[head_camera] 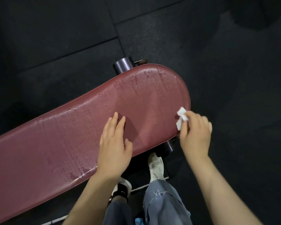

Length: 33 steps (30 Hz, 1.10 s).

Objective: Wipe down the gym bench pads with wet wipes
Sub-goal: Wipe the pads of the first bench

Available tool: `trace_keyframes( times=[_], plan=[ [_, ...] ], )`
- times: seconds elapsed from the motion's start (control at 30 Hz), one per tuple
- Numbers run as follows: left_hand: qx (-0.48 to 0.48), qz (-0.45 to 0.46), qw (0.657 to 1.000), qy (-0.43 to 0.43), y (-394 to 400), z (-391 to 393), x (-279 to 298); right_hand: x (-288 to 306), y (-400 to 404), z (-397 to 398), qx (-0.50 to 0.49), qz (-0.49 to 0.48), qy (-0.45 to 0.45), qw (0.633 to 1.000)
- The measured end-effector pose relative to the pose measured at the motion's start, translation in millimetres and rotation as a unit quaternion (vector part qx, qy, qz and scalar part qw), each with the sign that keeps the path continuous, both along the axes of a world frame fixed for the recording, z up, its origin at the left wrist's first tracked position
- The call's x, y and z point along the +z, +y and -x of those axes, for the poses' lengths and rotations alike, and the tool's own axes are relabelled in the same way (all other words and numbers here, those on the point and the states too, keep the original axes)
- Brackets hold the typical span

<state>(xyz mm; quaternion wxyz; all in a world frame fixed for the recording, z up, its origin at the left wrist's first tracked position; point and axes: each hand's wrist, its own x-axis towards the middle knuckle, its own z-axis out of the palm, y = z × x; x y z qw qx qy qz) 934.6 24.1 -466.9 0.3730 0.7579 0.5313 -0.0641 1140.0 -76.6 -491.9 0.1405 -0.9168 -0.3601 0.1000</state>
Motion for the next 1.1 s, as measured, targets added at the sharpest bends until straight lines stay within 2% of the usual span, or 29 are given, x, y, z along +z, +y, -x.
trace_keyframes(
  times=[0.1,0.23,0.3,0.47,0.57,0.67,0.77,0.8,0.93,1.1],
  plan=[
    [-0.005,-0.003,1.000,0.001,1.4,-0.1,-3.2,-5.4,23.3,-7.2,-0.019,-0.026,0.009,0.999],
    [-0.021,-0.018,1.000,0.009,2.2,3.1,-6.3,-13.4,132.9,-53.7,0.047,-0.058,-0.024,0.997],
    [-0.029,-0.020,0.999,0.013,1.6,3.8,-7.3,-15.8,156.1,-72.4,0.065,-0.050,-0.017,0.996],
    [-0.034,-0.014,0.999,0.023,3.7,0.6,-3.2,-14.1,80.0,-62.8,-0.008,-0.094,0.036,0.995],
    [-0.053,-0.010,0.998,0.034,6.2,-0.7,1.7,-10.0,31.5,-38.1,-0.059,-0.081,0.063,0.993],
    [-0.083,-0.001,0.995,0.052,15.7,1.2,11.1,0.0,-2.4,-14.1,-0.055,-0.040,0.084,0.994],
    [-0.112,0.015,0.991,0.074,29.3,0.9,26.1,15.5,-22.1,-9.8,-0.023,0.045,0.148,0.988],
    [-0.117,0.018,0.990,0.082,33.6,-0.4,32.9,24.0,-23.3,-13.8,-0.036,0.047,0.172,0.983],
    [-0.107,0.012,0.991,0.079,44.2,-11.0,69.8,77.5,-8.8,-32.8,-0.179,-0.088,0.274,0.941],
    [-0.069,0.019,0.997,0.022,37.0,-26.9,134.6,158.1,17.0,-37.7,-0.156,-0.190,0.392,0.886]
  ],
)
